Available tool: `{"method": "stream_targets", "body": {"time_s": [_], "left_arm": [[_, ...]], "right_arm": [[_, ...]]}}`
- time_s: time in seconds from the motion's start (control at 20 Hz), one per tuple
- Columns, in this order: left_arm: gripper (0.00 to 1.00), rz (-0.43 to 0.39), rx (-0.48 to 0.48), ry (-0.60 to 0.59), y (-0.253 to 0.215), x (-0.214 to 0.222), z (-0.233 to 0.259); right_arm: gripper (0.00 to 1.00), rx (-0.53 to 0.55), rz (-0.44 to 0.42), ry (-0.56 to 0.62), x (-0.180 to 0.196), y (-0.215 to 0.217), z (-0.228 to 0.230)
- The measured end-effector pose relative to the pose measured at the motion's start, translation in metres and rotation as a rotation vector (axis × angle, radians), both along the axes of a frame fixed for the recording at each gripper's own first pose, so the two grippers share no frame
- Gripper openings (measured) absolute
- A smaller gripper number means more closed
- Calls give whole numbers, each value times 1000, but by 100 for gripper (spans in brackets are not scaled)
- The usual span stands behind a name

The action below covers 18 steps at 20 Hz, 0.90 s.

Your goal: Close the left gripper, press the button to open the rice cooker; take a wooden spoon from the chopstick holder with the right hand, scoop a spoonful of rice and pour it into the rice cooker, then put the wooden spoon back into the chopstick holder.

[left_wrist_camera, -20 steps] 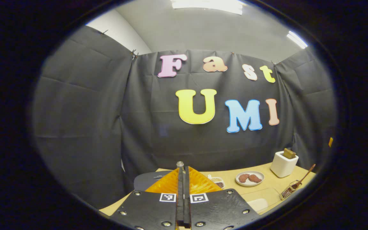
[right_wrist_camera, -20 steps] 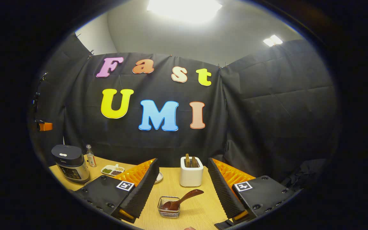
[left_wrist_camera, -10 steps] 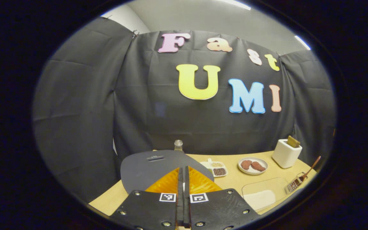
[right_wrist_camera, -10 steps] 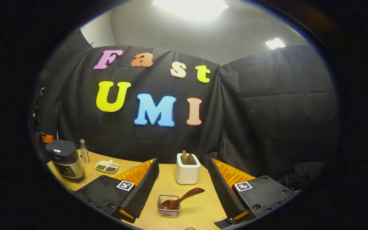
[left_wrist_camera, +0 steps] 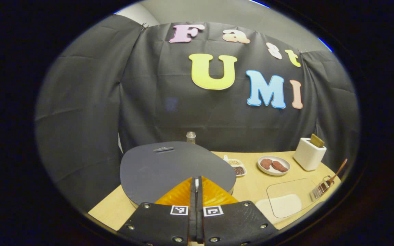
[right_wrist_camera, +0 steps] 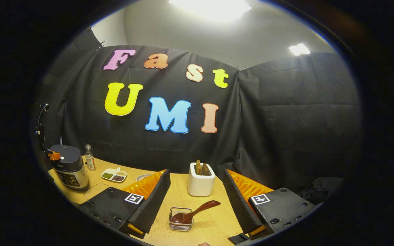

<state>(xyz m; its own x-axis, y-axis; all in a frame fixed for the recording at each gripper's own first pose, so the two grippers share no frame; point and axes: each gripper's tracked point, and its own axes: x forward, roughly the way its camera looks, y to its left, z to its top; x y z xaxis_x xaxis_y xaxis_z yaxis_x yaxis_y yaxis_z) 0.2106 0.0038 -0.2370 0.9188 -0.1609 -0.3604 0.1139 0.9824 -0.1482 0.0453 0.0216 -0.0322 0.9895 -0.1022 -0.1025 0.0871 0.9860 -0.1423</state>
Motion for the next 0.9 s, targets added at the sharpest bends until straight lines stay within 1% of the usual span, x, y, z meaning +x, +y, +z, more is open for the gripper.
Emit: {"method": "stream_targets", "body": {"time_s": [0.1,0.15,0.2,0.35,0.55,0.6,0.65,0.85,0.9], "left_arm": [[2,13,-12,12,0,-2,-9],[0,20,-28,25,-1,-3,-13],[2,19,-31,21,-1,-4,-13],[3,10,-27,62,-2,-2,-14],[3,6,-100,151,0,-2,-15],[3,-1,-99,156,1,-1,-15],[2,0,-101,146,1,2,-12],[2,11,-49,110,3,-1,4],[2,18,-38,67,5,0,18]], "right_arm": [[98,-4,2,-2,-2,-1,2],[98,-3,5,-2,-1,0,2],[98,-1,11,1,-1,2,1],[98,7,30,-2,0,8,3],[98,30,61,-28,-3,16,11],[98,39,69,-36,-5,19,13],[98,46,75,-45,-6,18,15],[98,48,82,-60,-14,8,18],[98,46,77,-63,-16,3,20]]}}
